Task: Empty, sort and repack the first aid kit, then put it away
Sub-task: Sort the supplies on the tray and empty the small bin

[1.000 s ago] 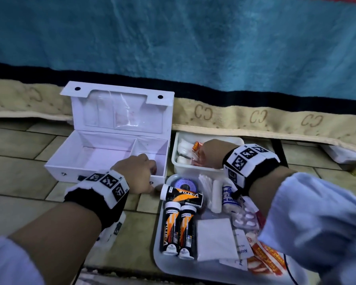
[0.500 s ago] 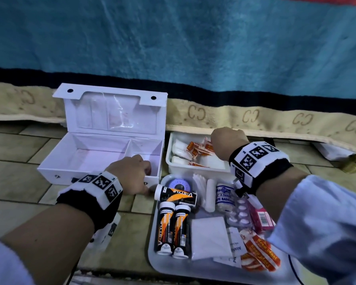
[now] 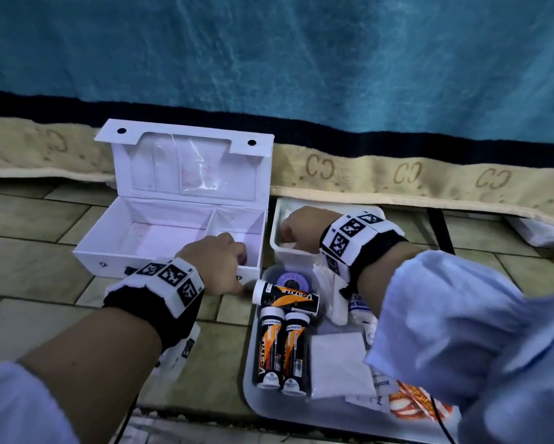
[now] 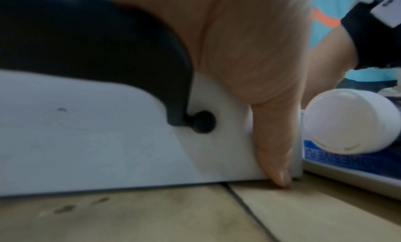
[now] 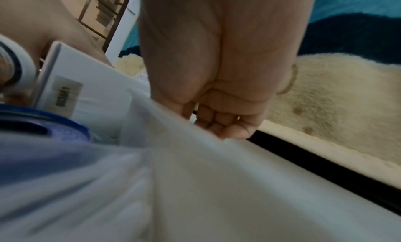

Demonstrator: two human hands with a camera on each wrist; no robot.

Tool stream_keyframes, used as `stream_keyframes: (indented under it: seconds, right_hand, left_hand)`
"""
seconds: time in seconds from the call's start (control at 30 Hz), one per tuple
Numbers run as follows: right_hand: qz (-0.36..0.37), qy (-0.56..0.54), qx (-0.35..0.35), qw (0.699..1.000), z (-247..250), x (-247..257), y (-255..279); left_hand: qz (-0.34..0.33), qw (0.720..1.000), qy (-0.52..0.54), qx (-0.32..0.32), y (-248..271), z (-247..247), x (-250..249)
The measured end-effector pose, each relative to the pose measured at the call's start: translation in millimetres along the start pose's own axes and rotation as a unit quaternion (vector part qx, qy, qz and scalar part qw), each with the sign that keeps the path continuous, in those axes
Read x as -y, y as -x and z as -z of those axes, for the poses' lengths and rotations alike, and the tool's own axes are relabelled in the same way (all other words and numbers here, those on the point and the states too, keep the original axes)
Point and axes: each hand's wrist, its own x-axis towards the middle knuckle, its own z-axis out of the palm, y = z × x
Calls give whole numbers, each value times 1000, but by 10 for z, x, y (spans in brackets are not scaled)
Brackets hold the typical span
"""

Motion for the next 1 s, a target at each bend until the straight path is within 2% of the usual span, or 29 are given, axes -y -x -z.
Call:
stream_keyframes:
  seconds: [0.07,0.17,0.3,0.43,0.57,0.73,0.87,0.93,1.0]
  right_hand:
    - [-5,-36,-8,999,43,-8,33]
    - [-46,-113,-59,991,199,-89,134]
    - [-100,-105,-72,987,362,-316,386]
    - [-126,-146,5,981,254,-406,670]
    - [-132,-178,62,973,41,-338,697]
    - [-139,-124,58,981,-48,-307,638]
    - [-160,-88,-20,983,141,-351,572]
    - [-131,-50,-46,989,211,-343,462]
    - [-75,-33,-41,996,209,-298,300]
  left_hand:
    - [0,1000,-3,-1,2,-1,0]
    - [2,1000,-6,0,-1,0,8]
    - [0,1000,-8,-2,-6,-9,11]
    - [-1,1000,-6,0,3,-2,-3]
    - [1,1000,-2,4,13,11,-12]
    - [2,1000,1,1,14,11,-17]
    - [3,1000,5,0,16,10,-13]
    - [2,1000,6,-1,17,7,-12]
    - [2,1000,9,-3,18,4,-10]
